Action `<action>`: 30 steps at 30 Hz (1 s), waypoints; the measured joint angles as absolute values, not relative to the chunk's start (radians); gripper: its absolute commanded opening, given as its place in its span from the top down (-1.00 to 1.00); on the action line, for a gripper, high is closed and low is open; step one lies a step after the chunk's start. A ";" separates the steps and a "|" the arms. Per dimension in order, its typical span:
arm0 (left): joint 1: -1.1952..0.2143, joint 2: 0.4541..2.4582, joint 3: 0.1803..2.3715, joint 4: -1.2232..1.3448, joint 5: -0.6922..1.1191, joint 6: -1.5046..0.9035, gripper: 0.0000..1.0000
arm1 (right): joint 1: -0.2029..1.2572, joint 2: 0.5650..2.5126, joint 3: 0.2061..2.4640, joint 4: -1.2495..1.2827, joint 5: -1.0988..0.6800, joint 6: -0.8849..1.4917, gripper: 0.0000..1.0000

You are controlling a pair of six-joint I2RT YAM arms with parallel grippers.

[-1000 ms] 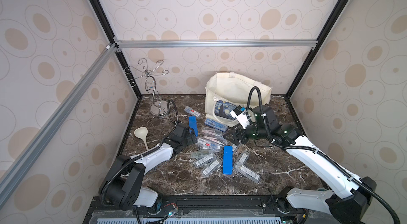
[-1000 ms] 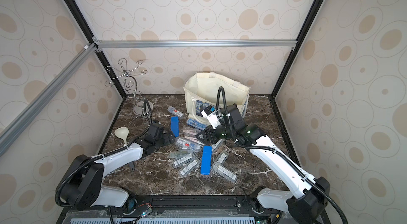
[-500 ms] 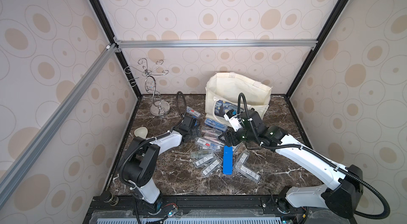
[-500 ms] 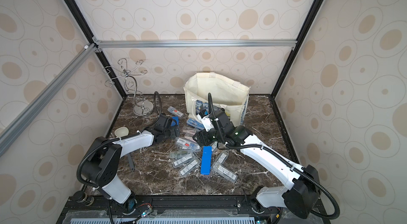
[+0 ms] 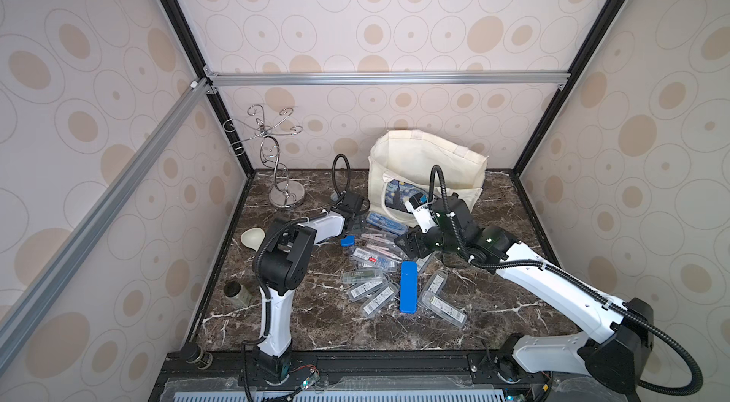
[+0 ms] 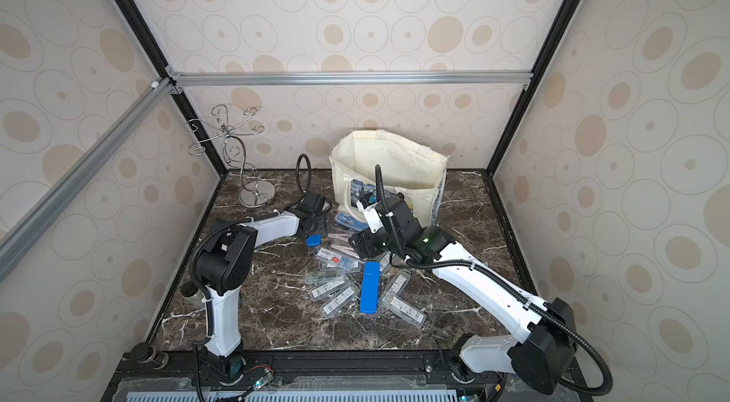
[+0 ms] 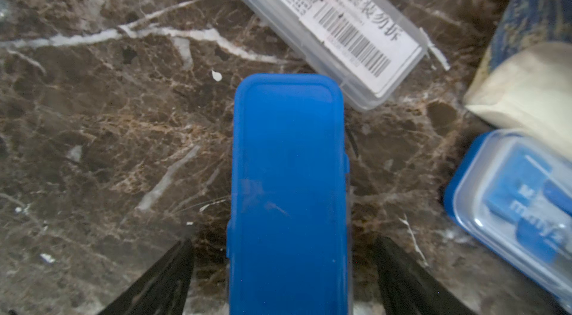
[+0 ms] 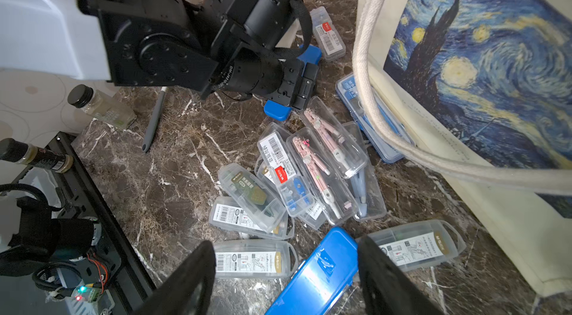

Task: Put the compass set into the canvas bag
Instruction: Pick up the compass set at the center of the board.

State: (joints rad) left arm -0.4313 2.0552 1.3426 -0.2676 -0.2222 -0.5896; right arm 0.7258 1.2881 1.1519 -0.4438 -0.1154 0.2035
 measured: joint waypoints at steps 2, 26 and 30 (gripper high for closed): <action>-0.429 2.065 1.360 -0.276 -0.229 -0.588 -0.67 | 0.728 1.295 1.152 -0.427 -0.116 0.199 -0.48; -0.427 1.876 1.054 -0.054 -0.207 -0.588 -0.09 | 0.728 1.466 1.315 -0.393 -0.157 0.167 -0.48; -0.427 1.809 1.017 -0.031 -0.211 -0.583 -0.09 | 0.728 1.494 1.348 -0.401 -0.157 0.167 -0.48</action>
